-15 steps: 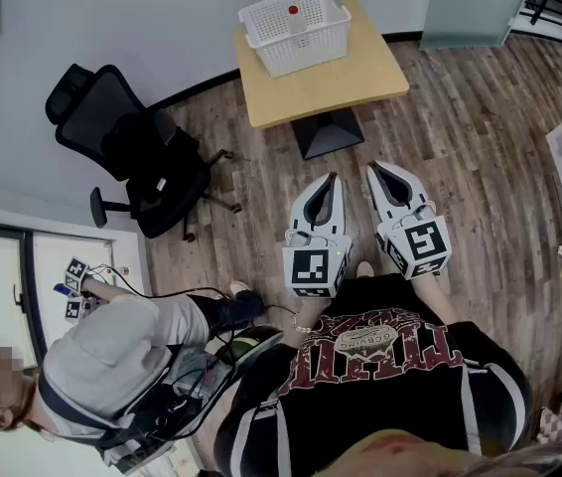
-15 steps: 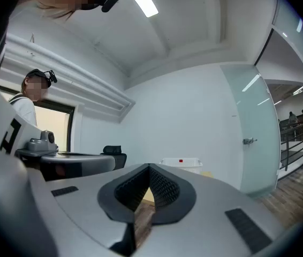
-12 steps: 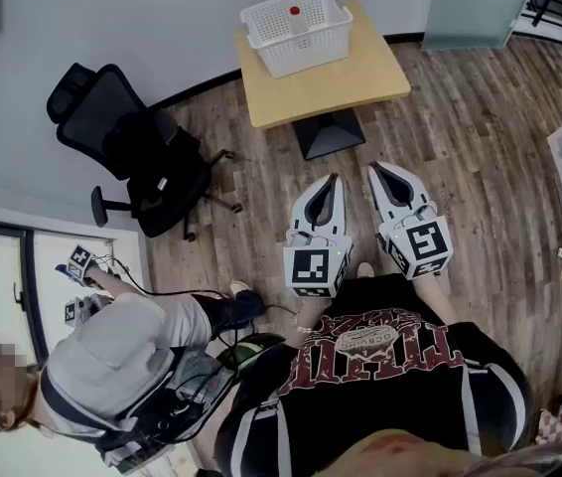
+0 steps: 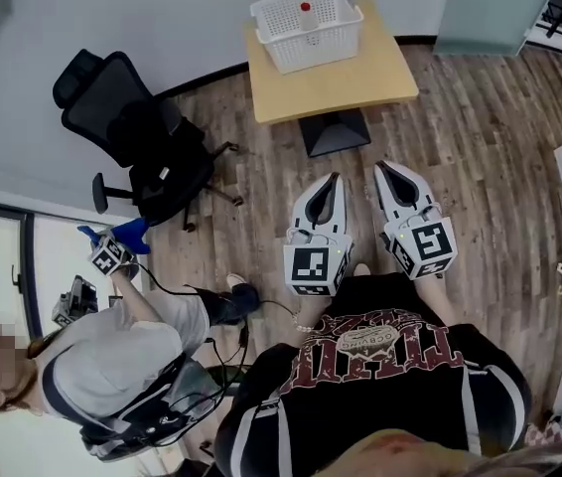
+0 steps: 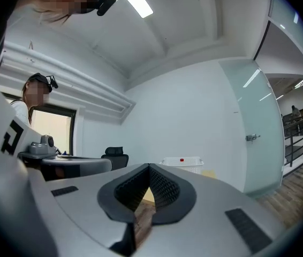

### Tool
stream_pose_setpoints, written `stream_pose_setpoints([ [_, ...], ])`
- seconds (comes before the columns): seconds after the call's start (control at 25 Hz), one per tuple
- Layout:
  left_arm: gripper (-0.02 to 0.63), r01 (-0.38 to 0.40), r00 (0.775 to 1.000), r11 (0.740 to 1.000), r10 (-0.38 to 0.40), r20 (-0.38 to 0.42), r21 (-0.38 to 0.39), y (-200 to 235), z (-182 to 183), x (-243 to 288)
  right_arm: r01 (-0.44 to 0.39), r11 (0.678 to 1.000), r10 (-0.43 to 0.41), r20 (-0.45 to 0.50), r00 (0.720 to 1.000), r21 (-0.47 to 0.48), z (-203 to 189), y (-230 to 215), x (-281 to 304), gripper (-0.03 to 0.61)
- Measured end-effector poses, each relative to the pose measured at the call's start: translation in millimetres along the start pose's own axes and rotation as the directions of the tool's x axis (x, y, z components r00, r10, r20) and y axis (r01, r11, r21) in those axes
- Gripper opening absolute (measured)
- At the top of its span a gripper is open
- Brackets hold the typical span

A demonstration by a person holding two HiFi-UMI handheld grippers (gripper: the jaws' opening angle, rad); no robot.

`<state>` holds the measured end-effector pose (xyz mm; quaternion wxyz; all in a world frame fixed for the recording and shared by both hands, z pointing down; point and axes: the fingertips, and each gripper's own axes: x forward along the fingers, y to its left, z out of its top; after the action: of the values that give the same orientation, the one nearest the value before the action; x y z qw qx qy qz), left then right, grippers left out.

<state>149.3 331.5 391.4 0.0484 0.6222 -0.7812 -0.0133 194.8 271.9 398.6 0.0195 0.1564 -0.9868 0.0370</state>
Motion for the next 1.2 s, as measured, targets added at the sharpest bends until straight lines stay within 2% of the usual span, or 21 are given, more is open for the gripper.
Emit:
stream_pose_setpoints([
  [0.2, 0.032, -0.013, 1.0, 1.0, 0.013, -0.007, 0.011, 0, -2, 13, -0.016, 1.0, 0.016, 0.004, 1.0, 0.009, -1, -12, 9, 0.017],
  [0.52, 0.032, -0.023, 1.0, 1.0, 0.023, 0.005, 0.007, 26, 1, 43, -0.028, 0.999, 0.027, 0.027, 0.999, 0.026, 1, -24, 39, 0.017],
  [1.2, 0.032, 0.079, 0.996, 0.997, -0.078, -0.032, 0.012, 67, 4, 118, 0.04, 0.998, -0.041, 0.02, 0.999, 0.038, 5, -60, 113, 0.017],
])
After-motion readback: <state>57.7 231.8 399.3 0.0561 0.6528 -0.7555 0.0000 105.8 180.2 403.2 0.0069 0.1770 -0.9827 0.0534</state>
